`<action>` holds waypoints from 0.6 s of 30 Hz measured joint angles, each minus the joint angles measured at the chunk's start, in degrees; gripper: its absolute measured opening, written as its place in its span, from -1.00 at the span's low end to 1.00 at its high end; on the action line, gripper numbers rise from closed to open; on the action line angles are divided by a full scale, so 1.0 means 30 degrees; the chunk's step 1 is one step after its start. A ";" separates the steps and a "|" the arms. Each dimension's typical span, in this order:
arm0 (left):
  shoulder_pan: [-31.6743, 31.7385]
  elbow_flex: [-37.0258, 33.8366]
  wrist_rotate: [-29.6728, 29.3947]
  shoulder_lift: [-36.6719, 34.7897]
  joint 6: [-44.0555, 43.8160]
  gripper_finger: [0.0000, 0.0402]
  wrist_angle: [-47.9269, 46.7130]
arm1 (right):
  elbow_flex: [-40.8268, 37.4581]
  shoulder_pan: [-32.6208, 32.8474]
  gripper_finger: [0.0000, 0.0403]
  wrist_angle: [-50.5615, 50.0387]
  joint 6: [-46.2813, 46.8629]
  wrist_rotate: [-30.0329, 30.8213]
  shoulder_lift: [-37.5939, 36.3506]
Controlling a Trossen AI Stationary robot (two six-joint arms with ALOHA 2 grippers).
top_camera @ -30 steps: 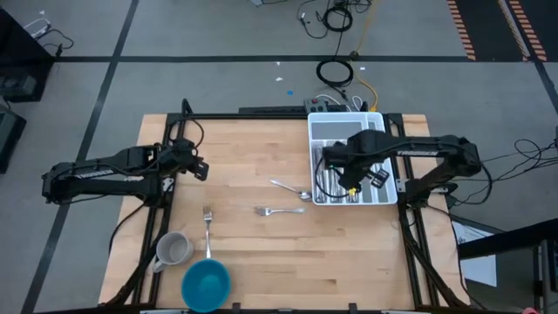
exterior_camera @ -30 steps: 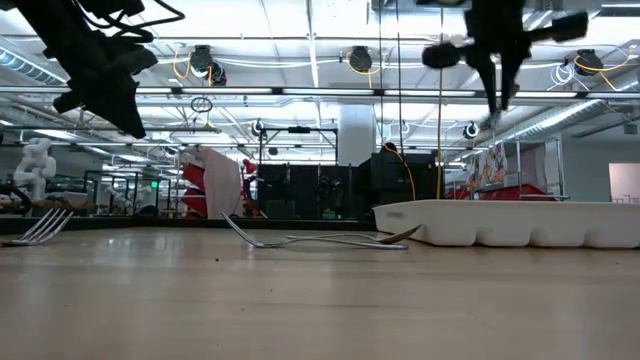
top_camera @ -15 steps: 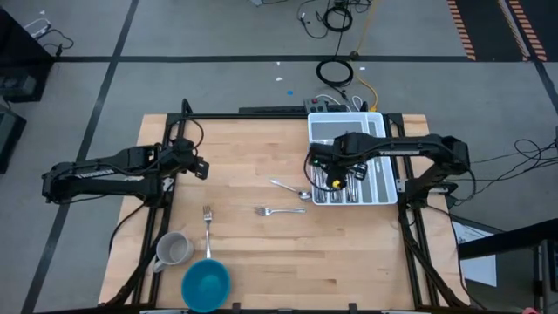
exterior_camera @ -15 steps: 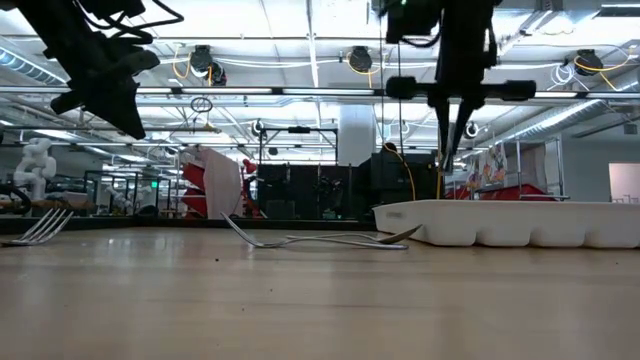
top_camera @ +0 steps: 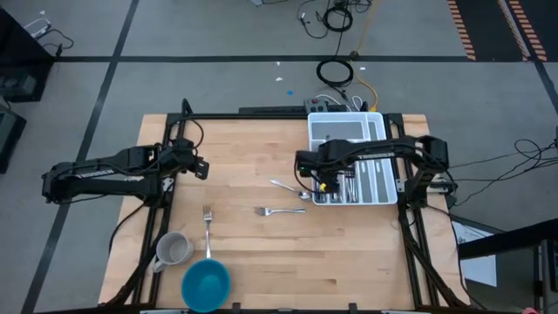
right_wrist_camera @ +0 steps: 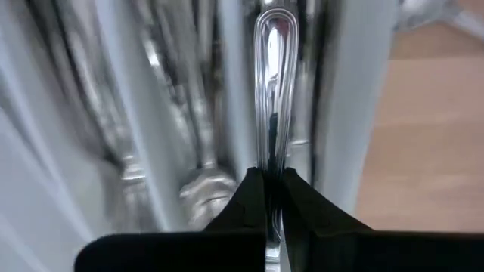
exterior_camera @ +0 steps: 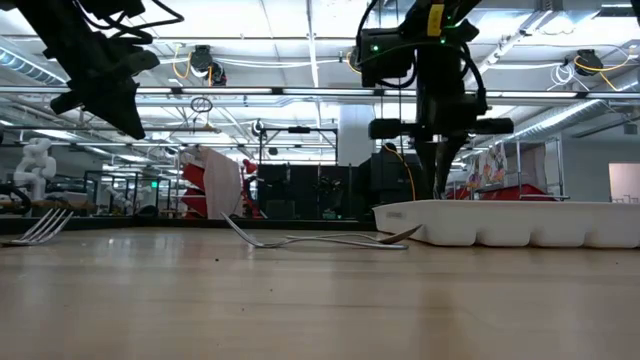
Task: Sort silverware
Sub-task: Put the table knife into the silverware tray
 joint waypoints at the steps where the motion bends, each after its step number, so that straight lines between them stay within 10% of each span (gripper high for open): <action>1: 0.0000 0.0000 0.0000 0.0000 0.0000 -1.00 -0.0006 | 0.0000 0.0026 -1.00 0.0348 -0.0243 -0.0120 0.0124; 18: 0.0007 0.0007 -0.0350 0.0000 0.0183 -0.98 -0.0020 | 0.0036 0.0004 -1.00 0.1867 -0.1572 -0.3280 0.1237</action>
